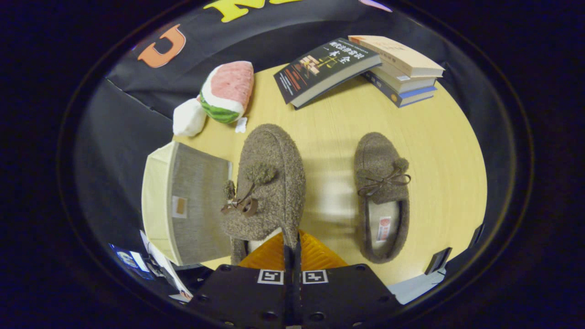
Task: Open the storage box then place both shoes into the box .Put the left shoe in first, then the right shoe, with the right side of both shoes facing outward in a uniform manner.
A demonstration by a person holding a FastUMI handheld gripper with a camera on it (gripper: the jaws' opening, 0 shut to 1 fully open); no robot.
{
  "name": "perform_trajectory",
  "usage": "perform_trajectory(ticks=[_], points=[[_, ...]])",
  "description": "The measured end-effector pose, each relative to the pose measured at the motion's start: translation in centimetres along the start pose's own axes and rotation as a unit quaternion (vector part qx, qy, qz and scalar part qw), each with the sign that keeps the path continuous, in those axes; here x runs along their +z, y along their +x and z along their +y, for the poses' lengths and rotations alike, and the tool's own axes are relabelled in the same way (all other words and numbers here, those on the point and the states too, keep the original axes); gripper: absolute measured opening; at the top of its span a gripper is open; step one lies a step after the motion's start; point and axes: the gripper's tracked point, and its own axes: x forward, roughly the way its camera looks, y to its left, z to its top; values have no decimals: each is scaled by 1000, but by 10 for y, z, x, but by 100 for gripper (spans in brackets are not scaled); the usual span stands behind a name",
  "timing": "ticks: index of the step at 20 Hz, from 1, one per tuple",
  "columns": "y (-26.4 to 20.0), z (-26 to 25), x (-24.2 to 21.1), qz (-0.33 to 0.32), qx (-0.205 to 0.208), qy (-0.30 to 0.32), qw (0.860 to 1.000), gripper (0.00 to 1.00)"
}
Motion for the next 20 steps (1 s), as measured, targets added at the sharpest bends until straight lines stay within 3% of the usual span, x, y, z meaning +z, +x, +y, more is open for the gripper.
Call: perform_trajectory(ticks=[5, 9, 16, 20], points=[[-51, 70, -1, -21, 29, -31, 999, 1], [-61, 138, -3, -22, 55, -58, 997, 1], [-10, 234, -19, 13, 69, -40, 997, 0], [37, 257, -13, 19, 37, -26, 999, 1]])
